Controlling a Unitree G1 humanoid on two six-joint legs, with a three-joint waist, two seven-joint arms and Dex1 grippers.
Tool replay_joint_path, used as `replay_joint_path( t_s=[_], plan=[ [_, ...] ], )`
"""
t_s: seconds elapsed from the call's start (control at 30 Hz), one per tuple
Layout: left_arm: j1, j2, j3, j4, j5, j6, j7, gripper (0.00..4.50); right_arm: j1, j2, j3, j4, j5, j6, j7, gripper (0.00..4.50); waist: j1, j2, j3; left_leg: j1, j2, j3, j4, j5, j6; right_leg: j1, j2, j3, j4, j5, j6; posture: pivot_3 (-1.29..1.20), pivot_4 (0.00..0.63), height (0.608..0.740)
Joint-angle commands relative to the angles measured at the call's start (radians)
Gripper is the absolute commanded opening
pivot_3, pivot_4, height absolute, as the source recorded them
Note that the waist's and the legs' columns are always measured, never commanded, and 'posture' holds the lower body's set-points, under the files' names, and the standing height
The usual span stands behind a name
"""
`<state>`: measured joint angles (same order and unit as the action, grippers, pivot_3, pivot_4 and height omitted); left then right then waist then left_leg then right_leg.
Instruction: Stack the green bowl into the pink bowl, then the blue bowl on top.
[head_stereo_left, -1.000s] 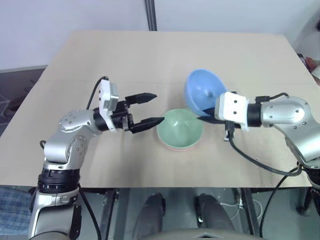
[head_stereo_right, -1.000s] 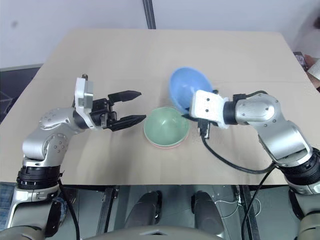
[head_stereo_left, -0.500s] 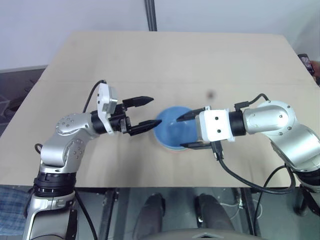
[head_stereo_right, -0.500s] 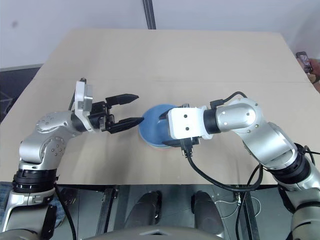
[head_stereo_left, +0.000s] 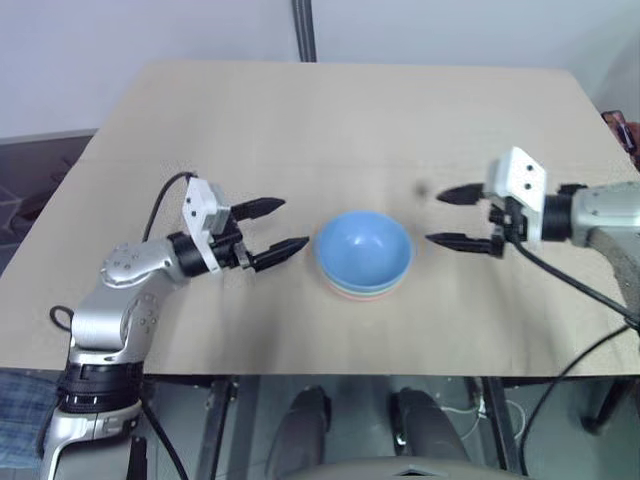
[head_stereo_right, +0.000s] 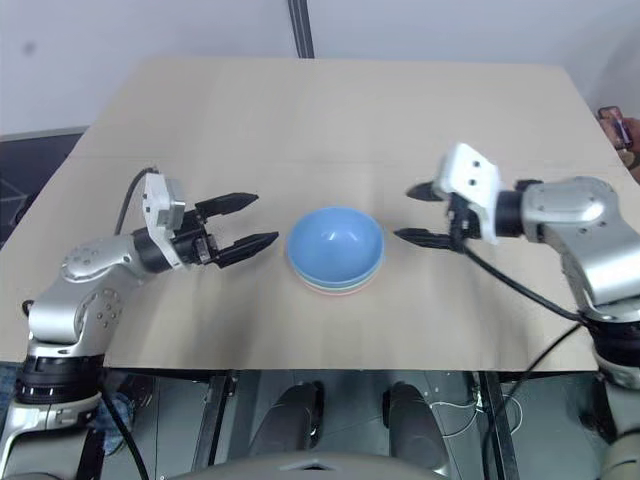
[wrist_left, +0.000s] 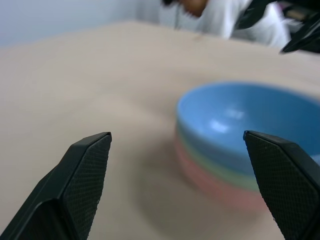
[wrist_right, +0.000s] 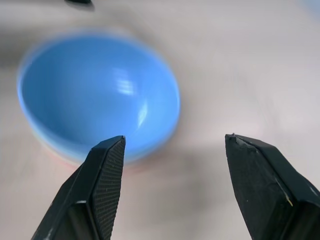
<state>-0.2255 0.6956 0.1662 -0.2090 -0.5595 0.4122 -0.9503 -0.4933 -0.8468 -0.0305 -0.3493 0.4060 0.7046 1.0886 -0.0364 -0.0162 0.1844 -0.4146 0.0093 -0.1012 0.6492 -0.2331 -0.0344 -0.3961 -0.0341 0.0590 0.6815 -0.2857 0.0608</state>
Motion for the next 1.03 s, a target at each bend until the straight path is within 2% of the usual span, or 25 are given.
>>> replay_joint_path(
  t_s=[0.03,0.17,0.4,0.6,1.03],
  plan=[
    [0.057,0.023,0.038,-0.084,0.035,0.011,0.067,4.50,0.053,-0.007,-0.109,0.058,0.050,-0.064,0.018,3.33,-0.004,0.000,0.000,0.001,0.000,0.001,0.000,0.000,0.000,0.000,0.000,0.001,0.001,0.000,0.000,0.00,0.150,0.740],
    [0.118,0.028,0.060,-0.106,0.081,0.001,0.125,4.50,0.142,-0.022,-0.149,0.184,0.025,-0.196,0.052,3.33,-0.002,0.000,0.000,0.003,0.000,0.001,0.000,0.000,0.000,0.001,0.000,0.001,0.003,0.000,0.000,0.00,0.150,0.740],
    [0.168,0.038,0.093,-0.128,0.080,-0.028,0.121,4.50,0.181,-0.044,-0.193,0.319,0.034,-0.326,0.103,3.33,-0.003,0.000,0.000,0.003,0.000,0.002,0.001,0.000,0.000,0.001,0.000,0.002,0.004,0.000,0.000,0.00,0.150,0.740],
    [0.183,0.041,0.098,-0.135,0.071,-0.027,0.116,4.50,0.199,-0.044,-0.207,0.330,0.048,-0.400,0.134,3.33,-0.003,0.000,0.000,0.003,0.000,0.002,0.001,0.000,0.000,0.001,0.000,0.002,0.004,0.000,0.000,0.00,0.150,0.740],
    [0.189,0.067,0.104,-0.148,0.031,-0.025,0.057,4.50,0.238,-0.048,-0.230,0.292,0.084,-0.421,0.146,3.33,-0.003,0.000,0.000,0.003,0.000,0.002,0.001,0.000,0.000,0.001,0.000,0.003,0.004,0.000,0.000,0.00,0.150,0.740]
  ],
)
